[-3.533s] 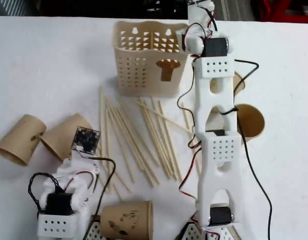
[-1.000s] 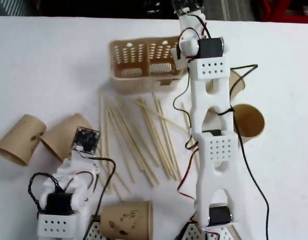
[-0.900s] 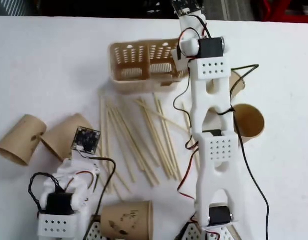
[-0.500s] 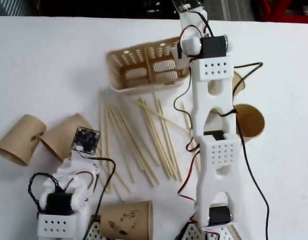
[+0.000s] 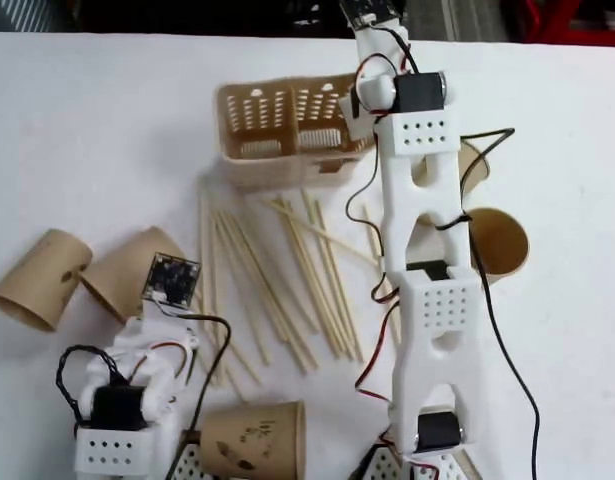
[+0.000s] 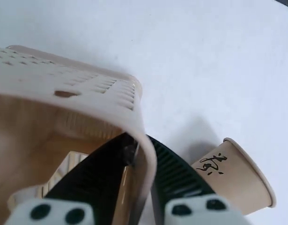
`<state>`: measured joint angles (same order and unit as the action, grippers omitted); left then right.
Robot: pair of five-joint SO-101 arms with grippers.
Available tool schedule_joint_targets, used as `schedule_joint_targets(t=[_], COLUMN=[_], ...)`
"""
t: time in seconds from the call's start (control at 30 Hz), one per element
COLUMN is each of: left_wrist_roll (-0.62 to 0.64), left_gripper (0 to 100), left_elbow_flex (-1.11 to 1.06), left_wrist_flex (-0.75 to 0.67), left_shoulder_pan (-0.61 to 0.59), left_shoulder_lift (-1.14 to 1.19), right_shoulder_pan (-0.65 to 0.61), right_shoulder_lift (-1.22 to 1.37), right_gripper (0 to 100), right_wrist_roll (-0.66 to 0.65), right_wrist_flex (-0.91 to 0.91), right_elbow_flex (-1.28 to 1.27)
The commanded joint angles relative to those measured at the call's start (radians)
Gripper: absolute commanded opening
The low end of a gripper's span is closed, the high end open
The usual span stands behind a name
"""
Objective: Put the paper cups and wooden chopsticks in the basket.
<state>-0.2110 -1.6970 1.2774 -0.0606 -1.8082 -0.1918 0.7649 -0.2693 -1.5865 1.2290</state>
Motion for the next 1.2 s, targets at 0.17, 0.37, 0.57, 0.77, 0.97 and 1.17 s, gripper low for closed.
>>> schedule_joint_targets(t=[0.17,0.37,0.57,0.77,0.97,1.17], left_wrist_roll=[0.009,0.009,0.009,0.009,0.009,0.009], left_gripper=[3,3,3,3,3,3], left_elbow_flex=[0.003,0.003,0.003,0.003,0.003,0.003], left_wrist_flex=[0.003,0.003,0.003,0.003,0.003,0.003], left_shoulder_pan=[0.015,0.015,0.015,0.015,0.015,0.015], left_shoulder_lift=[-0.01,-0.01,-0.01,-0.01,-0.01,-0.01], right_shoulder_pan=[0.007,-0.001,-0.001,-0.018,0.024,0.171], right_shoulder_lift=[0.018,0.012,0.012,0.012,-0.012,-0.084], right_gripper=[10.4,28.1,28.3,28.3,28.0,21.5], right_wrist_roll=[-0.005,-0.003,-0.003,-0.003,0.002,0.064], right_wrist_flex=[0.064,0.094,0.084,-0.031,-0.136,-0.136], right_elbow_flex=[0.017,0.029,0.146,0.365,0.399,0.249])
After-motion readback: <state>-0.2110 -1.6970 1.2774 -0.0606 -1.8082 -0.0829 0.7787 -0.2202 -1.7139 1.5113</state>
